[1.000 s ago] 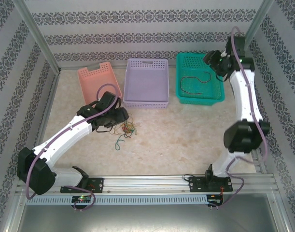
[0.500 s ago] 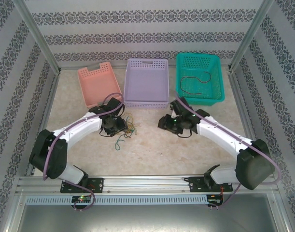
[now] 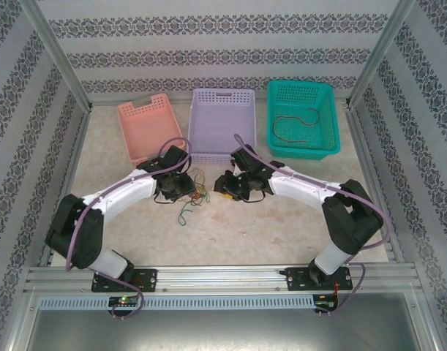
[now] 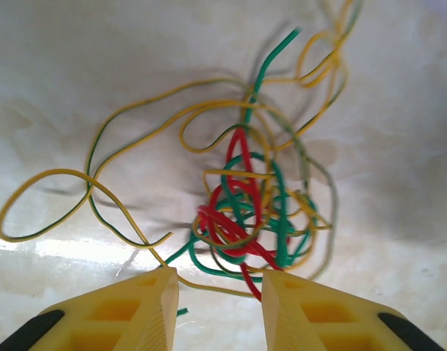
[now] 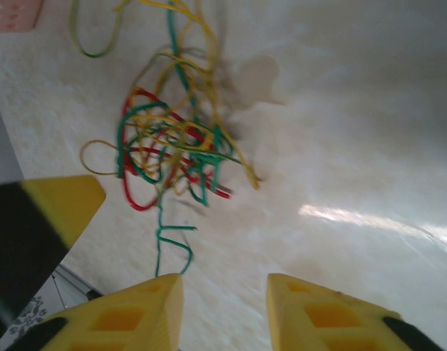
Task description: Untangle the cables
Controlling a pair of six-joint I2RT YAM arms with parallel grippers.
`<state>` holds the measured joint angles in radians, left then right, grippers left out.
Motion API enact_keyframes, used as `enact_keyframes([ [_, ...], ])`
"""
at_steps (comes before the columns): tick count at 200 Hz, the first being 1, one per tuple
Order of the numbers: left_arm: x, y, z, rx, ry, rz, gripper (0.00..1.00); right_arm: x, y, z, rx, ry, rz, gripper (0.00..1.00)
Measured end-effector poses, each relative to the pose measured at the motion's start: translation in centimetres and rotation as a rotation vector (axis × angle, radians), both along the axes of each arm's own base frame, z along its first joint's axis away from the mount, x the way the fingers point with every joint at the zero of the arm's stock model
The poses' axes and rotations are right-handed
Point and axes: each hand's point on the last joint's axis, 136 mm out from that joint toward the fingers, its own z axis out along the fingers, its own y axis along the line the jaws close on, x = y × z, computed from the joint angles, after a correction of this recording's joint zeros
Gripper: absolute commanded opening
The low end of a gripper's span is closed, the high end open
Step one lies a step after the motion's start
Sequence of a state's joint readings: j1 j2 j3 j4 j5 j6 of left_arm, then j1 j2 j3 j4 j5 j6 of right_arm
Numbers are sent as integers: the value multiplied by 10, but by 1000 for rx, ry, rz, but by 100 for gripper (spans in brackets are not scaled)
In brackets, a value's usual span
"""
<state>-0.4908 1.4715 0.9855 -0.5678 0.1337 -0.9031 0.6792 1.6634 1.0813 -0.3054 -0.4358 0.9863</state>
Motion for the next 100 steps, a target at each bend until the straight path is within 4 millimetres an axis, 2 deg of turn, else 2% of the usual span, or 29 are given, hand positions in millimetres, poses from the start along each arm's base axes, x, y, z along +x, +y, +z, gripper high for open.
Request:
enact_keyframes([
  [20, 2, 6, 23, -20, -62, 35, 29, 10, 23, 15, 18, -49, 53, 25],
  [41, 4, 18, 28, -26, -75, 82, 28, 16, 40, 22, 18, -91, 110, 22],
  [72, -1, 41, 13, -21, -28, 163, 28, 15, 48, 4, -36, -86, 191, 22],
  [100, -8, 51, 4, -34, 5, 198, 30, 6, 54, -14, -93, -67, 271, 25],
])
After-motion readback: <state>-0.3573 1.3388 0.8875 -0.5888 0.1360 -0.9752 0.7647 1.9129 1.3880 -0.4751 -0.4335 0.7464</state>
